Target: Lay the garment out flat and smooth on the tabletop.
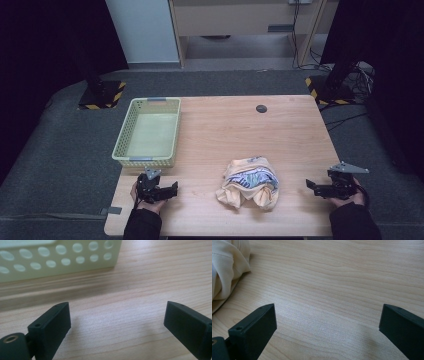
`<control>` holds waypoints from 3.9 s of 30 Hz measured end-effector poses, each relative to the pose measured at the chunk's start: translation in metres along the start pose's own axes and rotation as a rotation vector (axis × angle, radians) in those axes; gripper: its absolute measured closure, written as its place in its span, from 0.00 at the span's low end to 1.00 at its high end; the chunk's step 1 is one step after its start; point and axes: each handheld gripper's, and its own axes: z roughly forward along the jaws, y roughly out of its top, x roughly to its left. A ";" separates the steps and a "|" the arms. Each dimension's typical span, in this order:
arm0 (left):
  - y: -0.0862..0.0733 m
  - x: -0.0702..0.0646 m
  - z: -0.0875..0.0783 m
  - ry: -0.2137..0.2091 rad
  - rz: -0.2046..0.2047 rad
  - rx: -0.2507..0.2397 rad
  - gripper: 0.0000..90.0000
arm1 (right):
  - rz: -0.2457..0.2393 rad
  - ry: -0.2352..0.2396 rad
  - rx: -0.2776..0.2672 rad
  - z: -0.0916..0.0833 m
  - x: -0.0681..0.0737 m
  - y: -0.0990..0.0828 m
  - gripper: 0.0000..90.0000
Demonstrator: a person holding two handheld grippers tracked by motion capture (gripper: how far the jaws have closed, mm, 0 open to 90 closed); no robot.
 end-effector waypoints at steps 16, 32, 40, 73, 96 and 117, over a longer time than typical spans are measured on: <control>0.006 -0.019 -0.014 -0.100 0.002 -0.056 0.08 | 0.009 0.024 -0.010 -0.003 0.006 0.008 0.03; 0.023 -0.035 -0.023 -0.178 0.000 -0.126 0.10 | 0.018 0.079 -0.046 -0.005 0.017 0.028 0.03; 0.032 -0.045 -0.022 -0.214 0.008 -0.139 0.11 | 0.007 0.095 -0.049 0.002 0.022 0.038 0.03; 0.070 -0.100 0.012 -0.338 0.062 -0.137 0.16 | 0.026 0.207 -0.079 0.022 0.037 0.058 0.07; 0.075 -0.130 0.040 -0.391 0.125 -0.102 0.19 | -0.028 0.281 -0.043 0.040 0.058 0.061 0.08; 0.075 -0.141 0.063 -0.464 0.136 -0.035 0.44 | -0.051 0.357 0.025 0.062 0.067 0.059 0.37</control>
